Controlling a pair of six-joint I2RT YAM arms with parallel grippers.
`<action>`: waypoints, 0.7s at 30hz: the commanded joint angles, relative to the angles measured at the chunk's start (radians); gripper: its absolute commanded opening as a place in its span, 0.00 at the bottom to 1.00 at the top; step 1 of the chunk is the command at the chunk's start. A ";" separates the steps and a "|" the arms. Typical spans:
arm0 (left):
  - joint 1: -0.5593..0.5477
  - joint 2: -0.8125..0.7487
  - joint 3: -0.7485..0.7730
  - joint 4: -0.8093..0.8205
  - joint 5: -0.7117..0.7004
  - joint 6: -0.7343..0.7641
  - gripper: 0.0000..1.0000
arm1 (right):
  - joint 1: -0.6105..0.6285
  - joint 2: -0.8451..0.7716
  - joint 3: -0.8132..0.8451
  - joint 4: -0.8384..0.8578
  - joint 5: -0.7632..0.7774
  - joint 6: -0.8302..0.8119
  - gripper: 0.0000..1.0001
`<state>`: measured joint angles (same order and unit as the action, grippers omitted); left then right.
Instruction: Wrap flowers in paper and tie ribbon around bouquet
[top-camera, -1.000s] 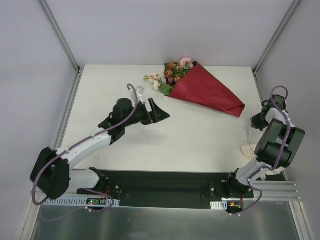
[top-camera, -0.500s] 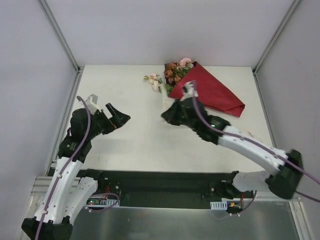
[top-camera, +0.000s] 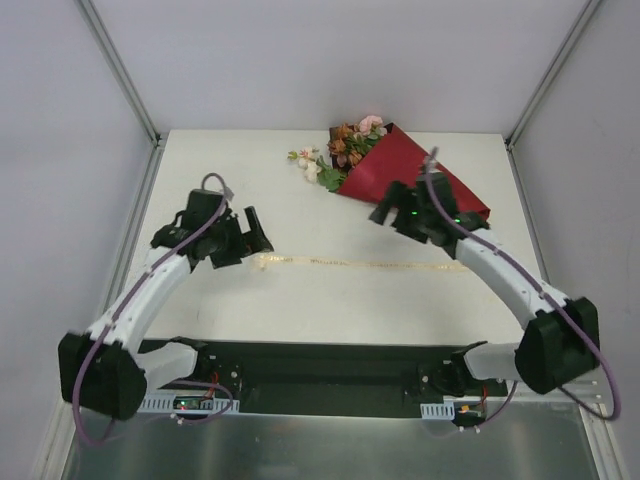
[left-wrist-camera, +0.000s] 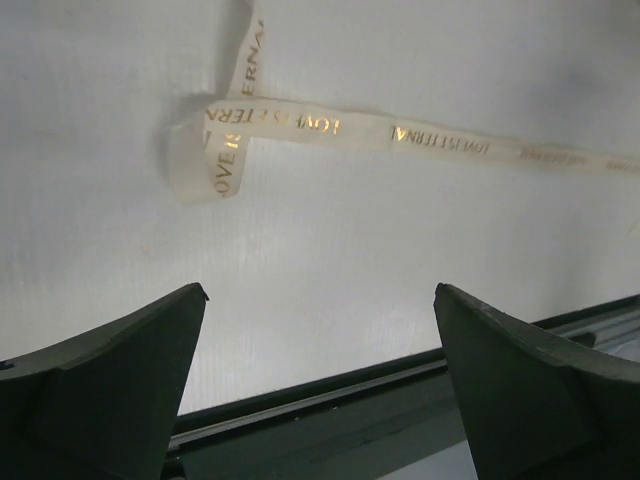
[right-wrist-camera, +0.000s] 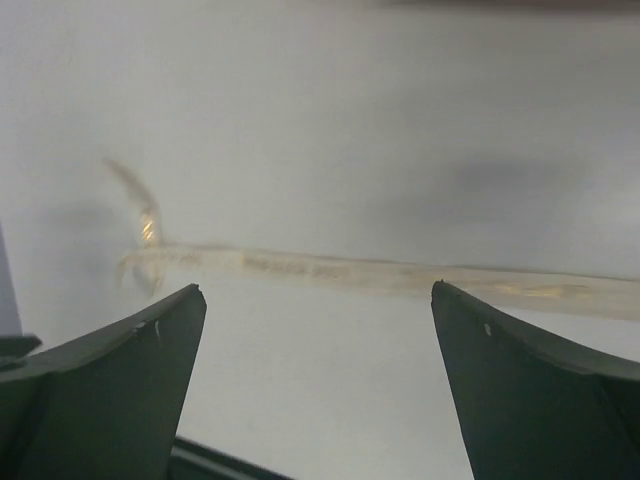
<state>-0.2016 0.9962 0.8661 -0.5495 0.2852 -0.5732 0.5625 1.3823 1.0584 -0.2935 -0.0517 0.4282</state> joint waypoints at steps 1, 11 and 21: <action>-0.194 0.265 0.085 0.003 -0.180 0.113 0.99 | -0.301 -0.181 -0.132 -0.239 0.133 -0.065 1.00; -0.309 0.576 0.215 -0.053 -0.577 0.020 0.99 | -0.755 -0.260 -0.147 -0.349 0.030 -0.207 1.00; -0.127 0.574 0.103 0.066 -0.289 -0.048 0.99 | -1.136 -0.003 -0.233 -0.122 -0.171 -0.023 1.00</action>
<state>-0.3824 1.5639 0.9867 -0.5426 -0.1493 -0.6052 -0.5415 1.2720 0.7967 -0.5064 -0.1589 0.3408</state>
